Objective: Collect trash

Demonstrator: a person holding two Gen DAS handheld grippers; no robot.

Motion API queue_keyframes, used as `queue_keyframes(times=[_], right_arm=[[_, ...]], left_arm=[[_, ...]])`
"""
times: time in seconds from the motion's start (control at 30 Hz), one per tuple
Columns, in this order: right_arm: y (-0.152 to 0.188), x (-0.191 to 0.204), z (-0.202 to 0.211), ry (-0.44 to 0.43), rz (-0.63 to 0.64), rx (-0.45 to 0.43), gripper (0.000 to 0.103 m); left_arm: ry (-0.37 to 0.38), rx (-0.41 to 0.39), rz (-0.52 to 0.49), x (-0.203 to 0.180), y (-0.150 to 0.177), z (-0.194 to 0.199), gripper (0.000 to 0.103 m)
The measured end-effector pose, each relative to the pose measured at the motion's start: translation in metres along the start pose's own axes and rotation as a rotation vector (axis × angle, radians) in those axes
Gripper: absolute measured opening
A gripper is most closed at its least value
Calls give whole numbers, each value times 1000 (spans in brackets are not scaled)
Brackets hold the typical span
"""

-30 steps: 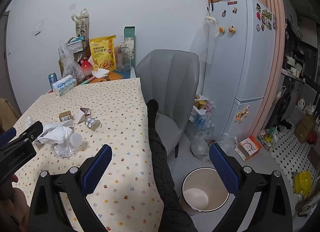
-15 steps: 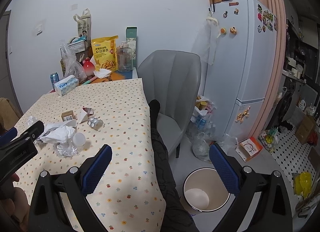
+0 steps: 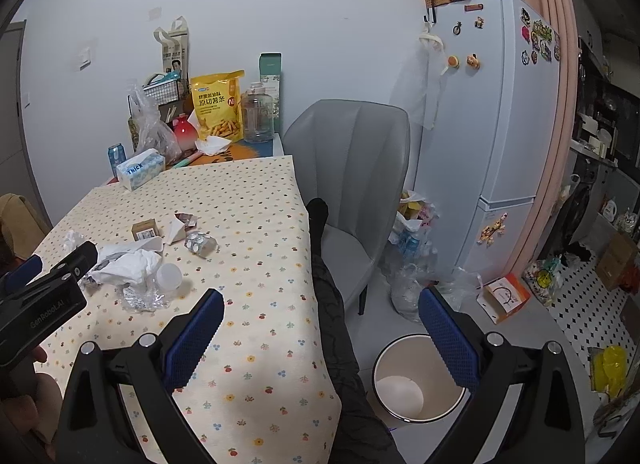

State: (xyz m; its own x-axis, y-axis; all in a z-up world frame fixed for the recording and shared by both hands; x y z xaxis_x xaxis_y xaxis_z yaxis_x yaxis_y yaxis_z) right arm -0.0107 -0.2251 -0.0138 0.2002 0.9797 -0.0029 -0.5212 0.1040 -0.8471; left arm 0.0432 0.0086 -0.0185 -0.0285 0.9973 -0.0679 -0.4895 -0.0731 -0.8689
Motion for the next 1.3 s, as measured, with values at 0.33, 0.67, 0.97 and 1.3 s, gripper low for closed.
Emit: queue_keyframes(times=[0.33, 0.67, 0.97, 1.3], right_arm=[[-1, -1, 0, 8, 4, -2, 95], [-1, -1, 0, 14, -1, -6, 95], [-2, 8, -4, 8, 17, -1, 95], [-9, 52, -9, -89, 73, 10, 95]], left_arm=[[-1, -5, 4, 1, -1, 1, 98], [0, -5, 5, 1, -1, 1, 98], [-14, -1, 12, 13, -4, 3, 98], [-100, 6, 57, 63, -15, 2, 95]])
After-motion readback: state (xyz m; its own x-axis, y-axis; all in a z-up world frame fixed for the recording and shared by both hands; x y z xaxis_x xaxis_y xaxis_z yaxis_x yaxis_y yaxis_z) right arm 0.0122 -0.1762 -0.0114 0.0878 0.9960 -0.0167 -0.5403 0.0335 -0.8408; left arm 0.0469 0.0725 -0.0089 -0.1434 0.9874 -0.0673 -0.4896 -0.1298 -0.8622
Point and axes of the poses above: each gripper's, at about its wrist camera, not at the fingertips, and z roughly against the way its jaws point, x to its left, y to its underside, the point moved 5 cm from there along -z, roughly the way its jaws point, and after that the axes turned 1 degree about y, right-handed, at the moved point
